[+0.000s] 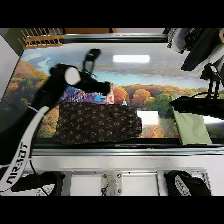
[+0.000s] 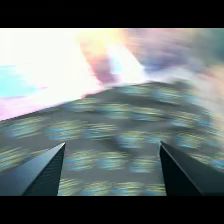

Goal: Fold the clothes and pants, and hang the long-sleeved shirts on hangers.

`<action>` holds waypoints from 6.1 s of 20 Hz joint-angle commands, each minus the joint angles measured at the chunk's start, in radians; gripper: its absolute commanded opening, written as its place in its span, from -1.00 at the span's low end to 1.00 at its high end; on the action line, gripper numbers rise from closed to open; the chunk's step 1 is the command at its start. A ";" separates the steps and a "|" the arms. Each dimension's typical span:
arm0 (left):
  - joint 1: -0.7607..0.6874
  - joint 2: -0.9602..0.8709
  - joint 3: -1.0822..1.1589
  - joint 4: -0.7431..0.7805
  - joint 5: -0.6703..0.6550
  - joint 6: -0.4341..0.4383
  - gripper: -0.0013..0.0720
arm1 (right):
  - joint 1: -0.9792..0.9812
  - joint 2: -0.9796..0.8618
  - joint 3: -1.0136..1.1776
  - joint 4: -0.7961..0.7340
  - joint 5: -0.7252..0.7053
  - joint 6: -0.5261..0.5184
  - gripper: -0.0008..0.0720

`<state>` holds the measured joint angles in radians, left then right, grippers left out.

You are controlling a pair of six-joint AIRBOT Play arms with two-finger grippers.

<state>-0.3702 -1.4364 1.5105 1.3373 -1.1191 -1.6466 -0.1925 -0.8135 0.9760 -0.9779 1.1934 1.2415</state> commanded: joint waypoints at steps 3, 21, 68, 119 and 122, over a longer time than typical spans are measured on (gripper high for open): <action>0.445 -0.005 -0.159 -0.009 -0.054 0.046 0.71 | 0.001 0.000 0.001 0.099 0.005 0.004 -0.93; 0.630 -0.382 -0.134 -0.359 -0.108 0.324 0.71 | 0.001 0.000 0.000 0.153 0.032 0.045 -0.94; 0.502 0.624 0.333 -0.361 -0.032 0.291 -0.95 | 0.288 0.138 0.433 0.121 -0.320 -0.066 -0.96; 0.550 0.294 -0.847 -0.336 0.304 0.290 -0.29 | 0.455 -0.418 -0.082 -0.172 -0.111 0.268 -0.69; 0.612 0.364 -0.798 -0.335 0.214 0.290 0.40 | 0.446 -0.373 -0.043 -0.143 -0.079 0.257 0.49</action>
<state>0.1944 -1.1202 0.6853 1.0042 -0.8402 -1.3563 0.2581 -1.2163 0.9081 -1.1625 1.0897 1.5066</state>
